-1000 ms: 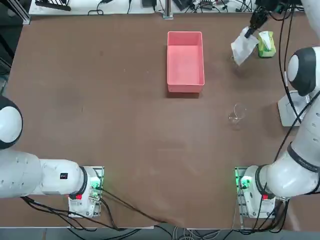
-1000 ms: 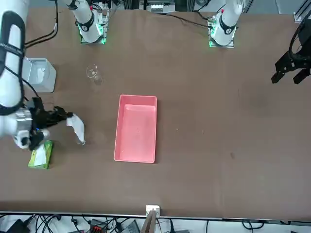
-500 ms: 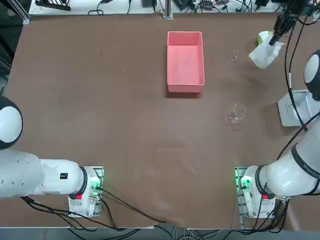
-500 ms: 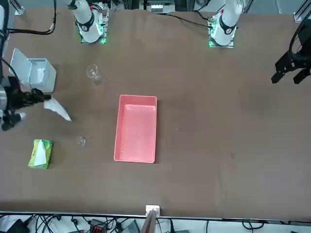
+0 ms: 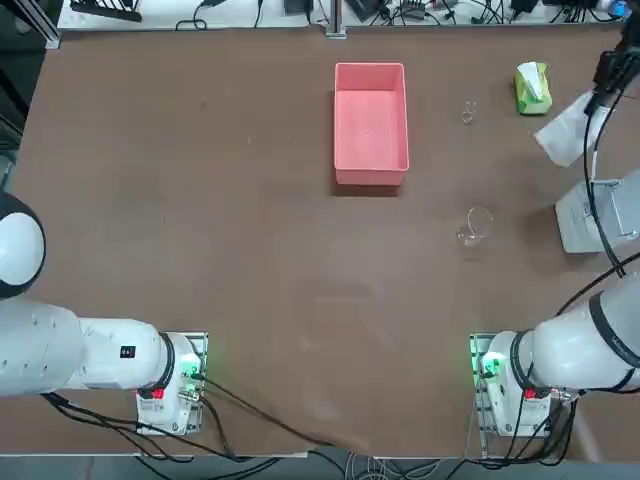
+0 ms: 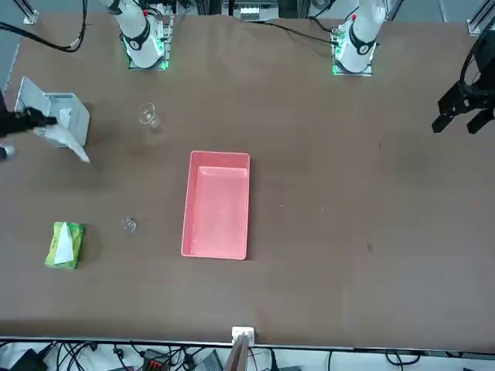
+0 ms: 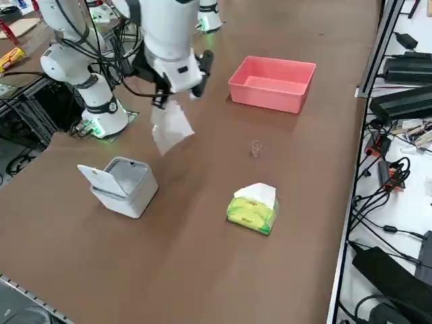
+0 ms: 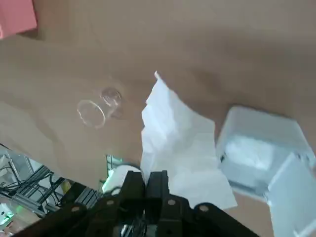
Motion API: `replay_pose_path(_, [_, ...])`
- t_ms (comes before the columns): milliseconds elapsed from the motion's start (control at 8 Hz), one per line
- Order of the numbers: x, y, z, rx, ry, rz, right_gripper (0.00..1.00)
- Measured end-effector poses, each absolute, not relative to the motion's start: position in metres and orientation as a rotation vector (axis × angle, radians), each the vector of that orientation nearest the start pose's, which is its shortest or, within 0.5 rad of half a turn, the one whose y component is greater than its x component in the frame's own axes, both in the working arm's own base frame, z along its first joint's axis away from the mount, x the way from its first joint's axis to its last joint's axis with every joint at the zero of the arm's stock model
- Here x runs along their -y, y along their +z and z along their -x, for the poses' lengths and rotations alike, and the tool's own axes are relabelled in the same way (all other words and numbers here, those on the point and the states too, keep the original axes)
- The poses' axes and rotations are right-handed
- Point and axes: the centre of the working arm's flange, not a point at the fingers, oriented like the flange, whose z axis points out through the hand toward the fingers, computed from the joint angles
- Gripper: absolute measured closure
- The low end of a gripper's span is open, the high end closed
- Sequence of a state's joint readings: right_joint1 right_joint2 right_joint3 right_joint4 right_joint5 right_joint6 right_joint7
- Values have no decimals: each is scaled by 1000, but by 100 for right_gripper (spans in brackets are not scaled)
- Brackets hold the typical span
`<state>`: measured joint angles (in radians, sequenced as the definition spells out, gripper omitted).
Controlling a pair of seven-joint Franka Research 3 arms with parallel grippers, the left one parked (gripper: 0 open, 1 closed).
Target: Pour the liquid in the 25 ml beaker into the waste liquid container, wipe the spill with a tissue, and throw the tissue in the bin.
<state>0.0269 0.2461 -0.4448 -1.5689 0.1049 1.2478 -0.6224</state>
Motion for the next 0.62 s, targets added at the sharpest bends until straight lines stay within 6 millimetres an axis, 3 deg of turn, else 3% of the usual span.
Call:
replay_pose_path(250, [224, 487, -493, 207, 731, 2792, 94])
replay_pose_path(625, [257, 471, -448, 108, 798, 2755, 94])
